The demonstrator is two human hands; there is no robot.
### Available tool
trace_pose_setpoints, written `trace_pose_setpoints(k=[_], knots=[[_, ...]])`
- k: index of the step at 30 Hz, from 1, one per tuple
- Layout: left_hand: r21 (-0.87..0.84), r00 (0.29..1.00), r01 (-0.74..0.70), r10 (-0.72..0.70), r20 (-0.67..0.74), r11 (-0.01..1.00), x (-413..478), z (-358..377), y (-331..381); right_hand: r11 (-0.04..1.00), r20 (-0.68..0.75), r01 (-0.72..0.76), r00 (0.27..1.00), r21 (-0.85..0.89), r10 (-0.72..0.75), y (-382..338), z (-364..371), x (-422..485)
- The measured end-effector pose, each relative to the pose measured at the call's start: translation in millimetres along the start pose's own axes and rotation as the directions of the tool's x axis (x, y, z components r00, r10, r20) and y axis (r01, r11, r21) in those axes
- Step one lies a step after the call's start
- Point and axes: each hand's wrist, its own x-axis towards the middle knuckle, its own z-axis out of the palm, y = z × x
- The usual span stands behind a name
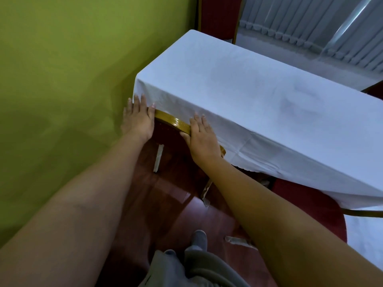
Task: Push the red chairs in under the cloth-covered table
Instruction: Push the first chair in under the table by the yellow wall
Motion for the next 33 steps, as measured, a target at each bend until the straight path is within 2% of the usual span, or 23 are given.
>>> trace_pose_setpoints(k=[6, 11, 15, 23, 28, 33], knots=[[-0.052, 0.999, -0.041, 0.041, 0.015, 0.998, -12, -4, 6, 0.996, 0.031, 0.037, 0.999, 0.078, -0.040, 7, -3, -1], [-0.086, 0.980, -0.198, 0.195, -0.045, 0.976, -31, 3, 16, 0.997, 0.040, 0.061, 0.997, 0.051, -0.064, 33, -6, -26], [-0.026, 0.953, -0.293, 0.290, -0.084, 0.956, -49, 8, 28, 0.999, 0.053, -0.008, 0.999, 0.038, 0.006, 56, -9, -55], [0.243, 0.863, -0.486, 0.505, -0.016, 0.839, -99, 29, 65, 0.986, 0.031, -0.162, 0.986, 0.034, 0.161, 85, -18, -130], [0.213, 0.781, -0.622, 0.616, 0.100, 0.754, -142, 56, 95, 0.958, -0.003, -0.282, 0.959, 0.043, 0.283, 117, -23, -184], [0.189, 0.755, -0.656, 0.633, 0.172, 0.731, -183, 82, 133, 0.930, -0.019, -0.368, 0.930, 0.001, 0.368, 163, -28, -241]])
